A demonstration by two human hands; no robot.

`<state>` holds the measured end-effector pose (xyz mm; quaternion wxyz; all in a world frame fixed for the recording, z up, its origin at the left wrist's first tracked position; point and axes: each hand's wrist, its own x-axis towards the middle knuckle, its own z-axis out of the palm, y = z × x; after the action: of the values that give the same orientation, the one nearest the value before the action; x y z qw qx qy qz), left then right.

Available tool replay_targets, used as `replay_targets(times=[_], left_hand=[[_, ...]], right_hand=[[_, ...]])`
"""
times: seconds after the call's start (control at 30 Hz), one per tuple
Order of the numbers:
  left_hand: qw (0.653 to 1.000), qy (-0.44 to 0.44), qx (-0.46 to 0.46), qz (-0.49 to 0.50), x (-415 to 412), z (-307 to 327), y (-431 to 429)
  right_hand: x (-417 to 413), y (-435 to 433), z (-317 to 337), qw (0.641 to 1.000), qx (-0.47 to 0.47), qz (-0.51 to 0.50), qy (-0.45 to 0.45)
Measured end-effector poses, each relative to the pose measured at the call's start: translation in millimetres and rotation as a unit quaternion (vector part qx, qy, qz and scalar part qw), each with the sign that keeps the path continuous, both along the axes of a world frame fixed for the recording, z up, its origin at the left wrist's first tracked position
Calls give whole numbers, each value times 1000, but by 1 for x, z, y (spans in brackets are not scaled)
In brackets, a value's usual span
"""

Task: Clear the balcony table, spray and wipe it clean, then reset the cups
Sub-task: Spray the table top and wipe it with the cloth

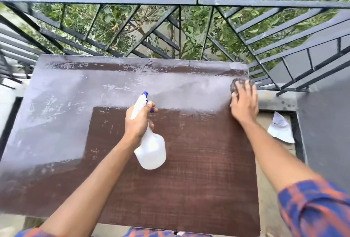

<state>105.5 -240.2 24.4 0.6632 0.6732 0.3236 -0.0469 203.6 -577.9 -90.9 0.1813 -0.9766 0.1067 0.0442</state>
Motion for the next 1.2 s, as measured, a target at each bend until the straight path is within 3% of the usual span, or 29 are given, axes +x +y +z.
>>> replay_targets(times=[0.2,0.33,0.47,0.7,0.9,1.0,1.1,1.13,1.2], left_hand=[[1000,2,-14,14,26,-2,36],[1000,-2,-21,-8,53,-3,69],[1000,-21,2,-18,79,-4,113],[999,-29,18,-1,93,-8,191],[999,-12,0,37,87,-16,239],[999,-6,-5,40,84,-21,249],[1000,-5,-9,21,85,-24,248],[1000,-4,-15,14,86,-25,245],[1000,0,-16,2,88,-25,239]], right_hand=[[101,47,12,982,43,-170,64],[105,83,4,983,-2,-178,41],[105,154,-4,992,-35,-118,10],[122,363,-3,998,-20,65,6],[117,502,3,958,4,285,24],[108,488,-2,932,26,363,-11],[83,420,-15,882,38,464,-73],[74,392,-17,880,35,466,-84],[66,333,-19,912,29,398,-99]])
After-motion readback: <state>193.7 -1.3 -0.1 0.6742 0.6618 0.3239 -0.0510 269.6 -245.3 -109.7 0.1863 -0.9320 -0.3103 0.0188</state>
